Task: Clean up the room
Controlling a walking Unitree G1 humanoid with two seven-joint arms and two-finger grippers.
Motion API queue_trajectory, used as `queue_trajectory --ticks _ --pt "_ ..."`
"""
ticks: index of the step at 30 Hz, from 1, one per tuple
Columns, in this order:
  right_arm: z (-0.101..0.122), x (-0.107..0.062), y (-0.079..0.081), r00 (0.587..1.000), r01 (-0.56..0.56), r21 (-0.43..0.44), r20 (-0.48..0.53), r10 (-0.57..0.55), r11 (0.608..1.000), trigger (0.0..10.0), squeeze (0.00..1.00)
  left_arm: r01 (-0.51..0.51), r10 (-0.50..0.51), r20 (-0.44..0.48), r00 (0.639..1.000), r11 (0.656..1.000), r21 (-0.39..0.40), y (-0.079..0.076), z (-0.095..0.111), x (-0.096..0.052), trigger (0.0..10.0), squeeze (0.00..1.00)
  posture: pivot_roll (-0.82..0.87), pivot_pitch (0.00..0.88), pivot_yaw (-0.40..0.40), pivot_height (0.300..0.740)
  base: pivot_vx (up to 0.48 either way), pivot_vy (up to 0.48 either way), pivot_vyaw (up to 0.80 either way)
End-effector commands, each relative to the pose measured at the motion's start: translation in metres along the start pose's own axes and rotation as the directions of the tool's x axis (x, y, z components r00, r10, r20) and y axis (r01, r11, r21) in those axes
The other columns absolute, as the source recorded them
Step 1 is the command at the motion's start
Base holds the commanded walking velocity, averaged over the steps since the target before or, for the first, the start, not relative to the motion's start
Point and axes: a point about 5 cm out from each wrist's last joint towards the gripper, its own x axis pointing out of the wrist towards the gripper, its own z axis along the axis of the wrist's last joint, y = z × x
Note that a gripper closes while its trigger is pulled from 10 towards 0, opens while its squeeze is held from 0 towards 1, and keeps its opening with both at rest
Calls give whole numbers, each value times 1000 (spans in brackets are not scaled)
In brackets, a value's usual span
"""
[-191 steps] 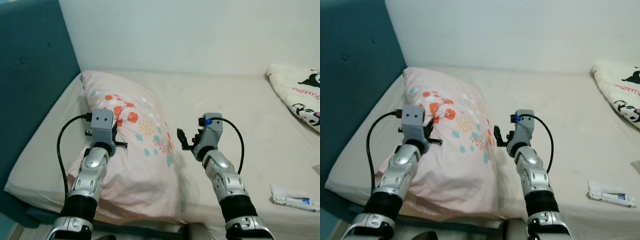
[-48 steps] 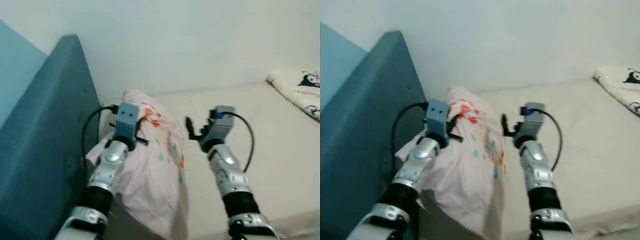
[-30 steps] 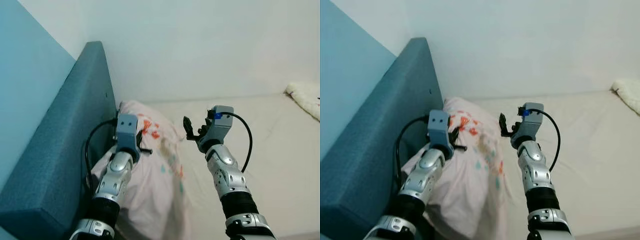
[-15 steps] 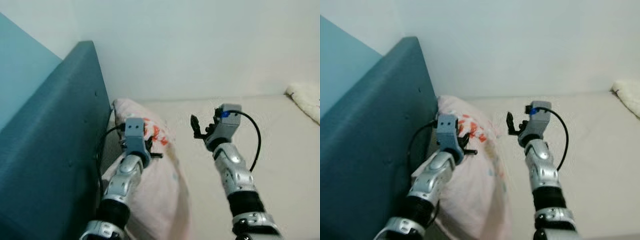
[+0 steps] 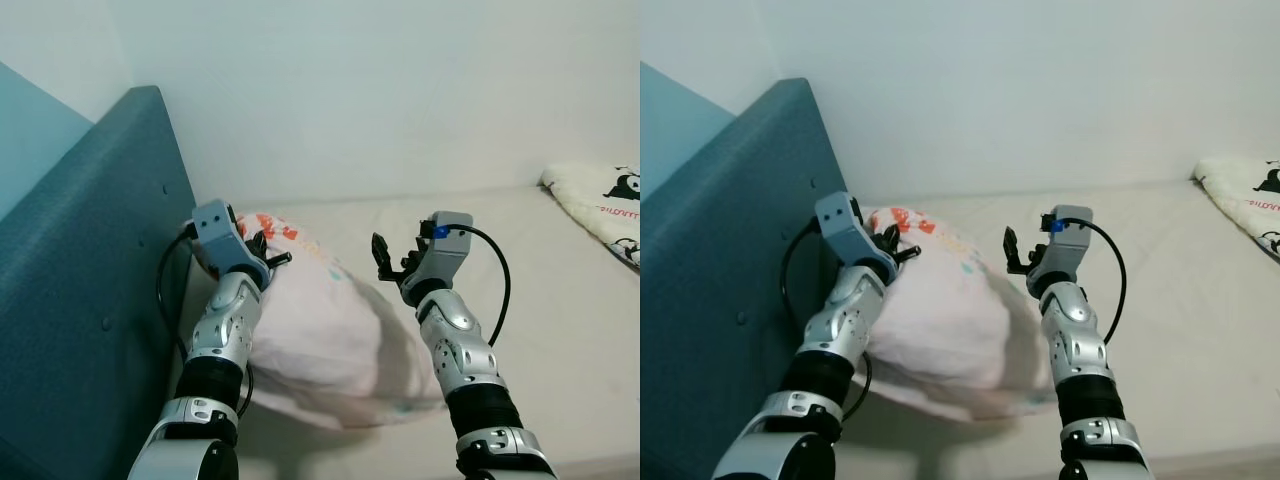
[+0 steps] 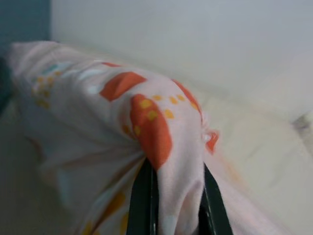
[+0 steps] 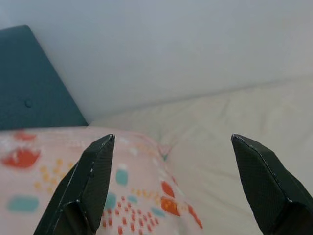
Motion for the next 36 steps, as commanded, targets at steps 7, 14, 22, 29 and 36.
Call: queue_trajectory --ticks 7,14,22,29,36 --pt "0 -1 3 1000 -11 16 3 11 1000 10000 0 -164 241 -129 962 886 433 68 -53 -22 10000 0 -172 0 22 740 0 0 0" --pt "-4 -9 1 1000 -1 18 -4 1 1000 10000 0 -179 314 -141 939 795 579 84 -58 -27 10000 0 -200 0 32 740 0 0 0" --pt "-5 -13 -3 1000 11 16 -8 -11 1000 10000 0 -218 452 -240 859 748 627 113 -84 -50 10000 0 -204 0 28 740 0 0 0" --pt "-7 -13 0 1000 1 18 -18 -1 1000 10000 0 -245 562 -320 762 709 661 139 -108 -79 10000 0 -198 0 22 740 0 0 0" --pt "-5 -12 3 1000 -15 20 -19 15 1000 10000 0 -278 554 -263 790 706 651 142 -99 -74 10000 0 -200 0 14 740 0 0 0"
